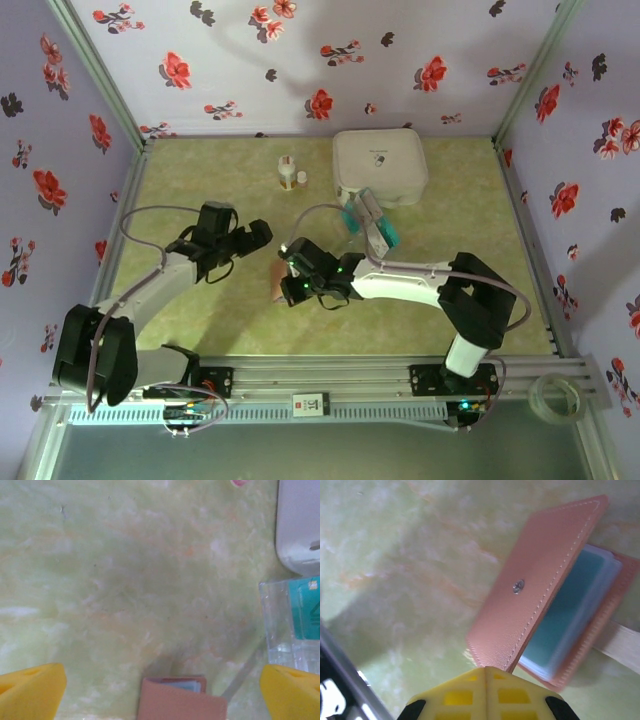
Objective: Put the credit cards into the card holder
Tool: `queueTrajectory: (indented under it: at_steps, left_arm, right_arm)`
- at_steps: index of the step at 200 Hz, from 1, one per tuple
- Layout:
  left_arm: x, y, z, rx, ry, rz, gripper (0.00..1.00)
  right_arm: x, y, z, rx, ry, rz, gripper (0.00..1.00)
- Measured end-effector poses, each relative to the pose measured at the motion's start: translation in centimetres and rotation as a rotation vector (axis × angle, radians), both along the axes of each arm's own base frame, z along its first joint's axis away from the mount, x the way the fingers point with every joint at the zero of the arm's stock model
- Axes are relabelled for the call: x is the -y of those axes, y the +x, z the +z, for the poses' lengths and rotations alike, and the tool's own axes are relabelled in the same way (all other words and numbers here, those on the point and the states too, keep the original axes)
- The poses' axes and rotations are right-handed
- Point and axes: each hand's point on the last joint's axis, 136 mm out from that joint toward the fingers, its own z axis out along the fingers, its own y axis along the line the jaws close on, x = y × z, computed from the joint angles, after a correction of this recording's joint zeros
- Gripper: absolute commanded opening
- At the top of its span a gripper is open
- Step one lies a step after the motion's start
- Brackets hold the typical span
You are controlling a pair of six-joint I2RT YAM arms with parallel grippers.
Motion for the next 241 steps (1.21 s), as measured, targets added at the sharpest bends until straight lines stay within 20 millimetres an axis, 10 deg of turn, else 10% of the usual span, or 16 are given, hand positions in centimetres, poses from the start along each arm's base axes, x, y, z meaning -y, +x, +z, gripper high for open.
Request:
queueTrajectory:
  at_steps: [241]
  left_arm:
    - [2.0, -3.8, -6.6, -0.156, 0.306, -0.254, 1.00]
  right_arm:
    - [0.9, 1.4, -4.6, -0.076, 0.040, -0.065, 0.00]
